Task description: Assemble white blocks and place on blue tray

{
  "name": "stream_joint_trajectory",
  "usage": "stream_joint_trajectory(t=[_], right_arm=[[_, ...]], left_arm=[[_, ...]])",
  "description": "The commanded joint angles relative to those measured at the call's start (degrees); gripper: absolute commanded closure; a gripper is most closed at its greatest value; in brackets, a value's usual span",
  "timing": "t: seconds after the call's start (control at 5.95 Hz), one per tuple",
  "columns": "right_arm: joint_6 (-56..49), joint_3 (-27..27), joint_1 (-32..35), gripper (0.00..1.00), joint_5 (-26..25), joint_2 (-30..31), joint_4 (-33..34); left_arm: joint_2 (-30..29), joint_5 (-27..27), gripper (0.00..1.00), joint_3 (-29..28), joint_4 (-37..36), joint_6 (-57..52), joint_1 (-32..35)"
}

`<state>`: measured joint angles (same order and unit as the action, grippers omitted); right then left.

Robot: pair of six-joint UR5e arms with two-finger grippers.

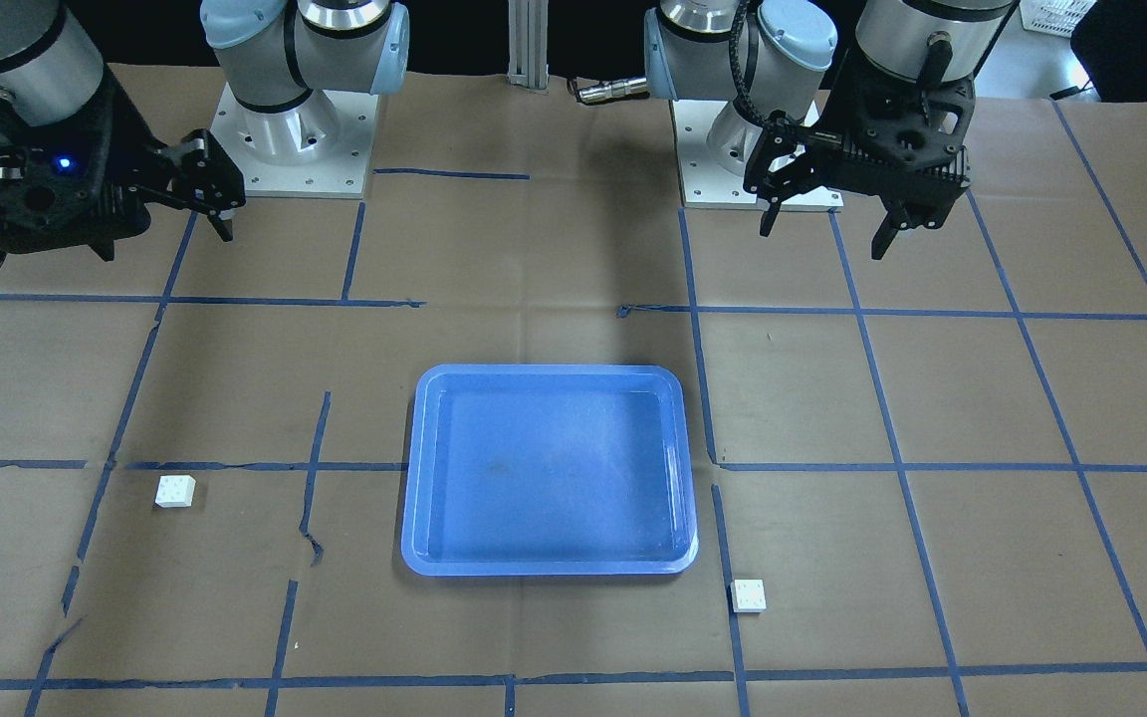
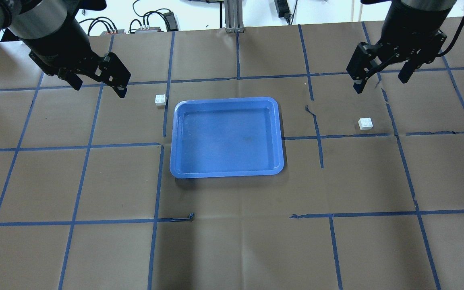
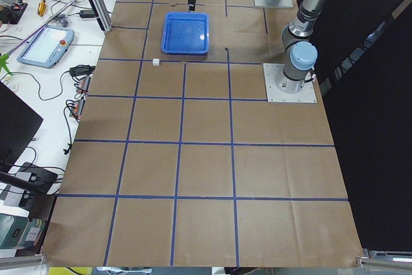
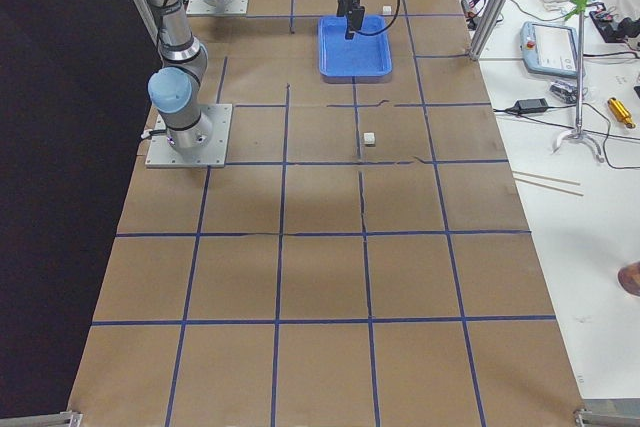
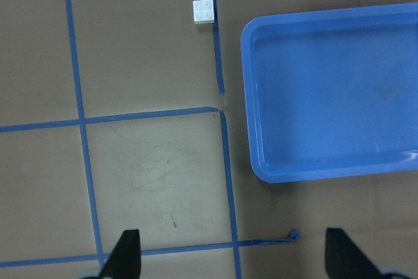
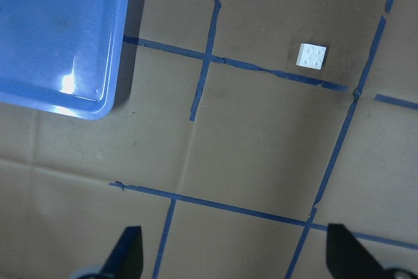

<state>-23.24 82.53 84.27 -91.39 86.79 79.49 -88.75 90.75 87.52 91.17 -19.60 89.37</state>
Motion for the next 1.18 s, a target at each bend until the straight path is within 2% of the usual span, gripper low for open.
stream_joint_trajectory(t=[0.0, 0.17, 0.34, 0.5, 0.67, 0.84, 1.01], right_arm=[[-23.6, 0.0, -5.3, 0.00, 0.0, 0.1, -0.1], [-33.9, 0.0, -7.4, 0.00, -0.1, 0.0, 0.1], [-42.7, 0.0, -10.6, 0.00, 0.2, -0.1, 1.1], [-55.3, 0.1, -12.6, 0.00, 0.2, -1.4, 5.7], [-67.7, 0.1, -13.3, 0.00, 0.0, -3.1, 10.5], [-76.0, 0.1, -13.5, 0.00, 0.2, -4.8, 11.1], [-79.5, 0.1, -13.5, 0.00, 0.7, -6.6, 11.0]], left_arm=[[-1.1, 0.1, 0.00, 0.9, -0.5, -22.9, -0.3], [-1.2, 0.4, 0.00, 2.8, -5.6, -34.2, -0.4], [-1.5, 0.3, 0.00, 5.3, -10.0, -38.6, -0.4], [-1.8, 0.6, 0.00, 7.2, -13.5, -44.4, -0.3], [-2.1, -0.2, 0.00, 7.9, -13.8, -50.7, -0.3], [-3.3, -1.3, 0.00, 8.5, -13.9, -61.2, -0.6], [-4.5, -1.6, 0.00, 8.6, -13.0, -71.1, -2.6]])
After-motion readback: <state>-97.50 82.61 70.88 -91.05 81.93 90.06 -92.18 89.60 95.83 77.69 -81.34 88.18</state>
